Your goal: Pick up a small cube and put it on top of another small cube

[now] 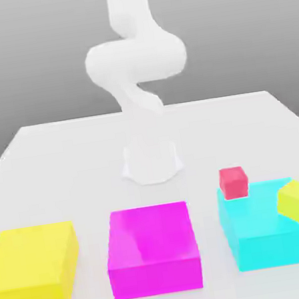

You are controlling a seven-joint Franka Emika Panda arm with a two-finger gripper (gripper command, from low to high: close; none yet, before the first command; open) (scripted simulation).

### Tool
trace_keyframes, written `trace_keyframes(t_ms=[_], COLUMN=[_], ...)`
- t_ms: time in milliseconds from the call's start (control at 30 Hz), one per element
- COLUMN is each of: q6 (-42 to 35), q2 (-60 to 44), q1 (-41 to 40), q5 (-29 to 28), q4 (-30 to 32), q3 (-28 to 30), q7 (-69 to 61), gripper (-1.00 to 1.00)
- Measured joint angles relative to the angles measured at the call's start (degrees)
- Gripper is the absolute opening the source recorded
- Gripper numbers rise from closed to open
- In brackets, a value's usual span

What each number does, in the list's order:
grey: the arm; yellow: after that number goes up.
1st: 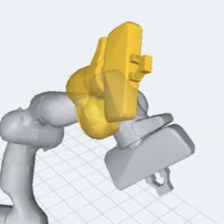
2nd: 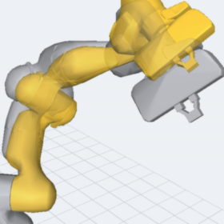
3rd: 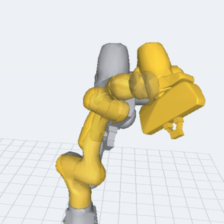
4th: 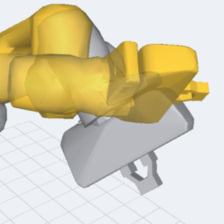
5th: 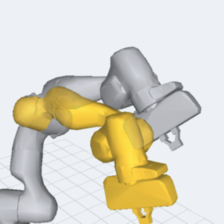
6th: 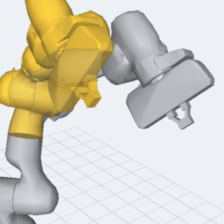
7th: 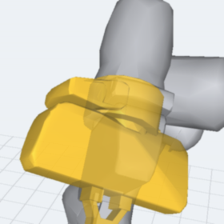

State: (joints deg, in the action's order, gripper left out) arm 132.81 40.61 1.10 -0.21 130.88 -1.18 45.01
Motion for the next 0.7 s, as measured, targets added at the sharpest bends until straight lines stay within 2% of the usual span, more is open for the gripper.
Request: trace_keyframes(t_ms=[367, 700], q6=[4.6, 8.6], q2=[-23.1, -44.0], q1=[4.6, 10.6], q5=[-2.1, -6.5], q4=[-4.0, -7.6], q3=[-6.0, -10.8], q7=[-2.8, -3.6], gripper=[0.0, 0.0])
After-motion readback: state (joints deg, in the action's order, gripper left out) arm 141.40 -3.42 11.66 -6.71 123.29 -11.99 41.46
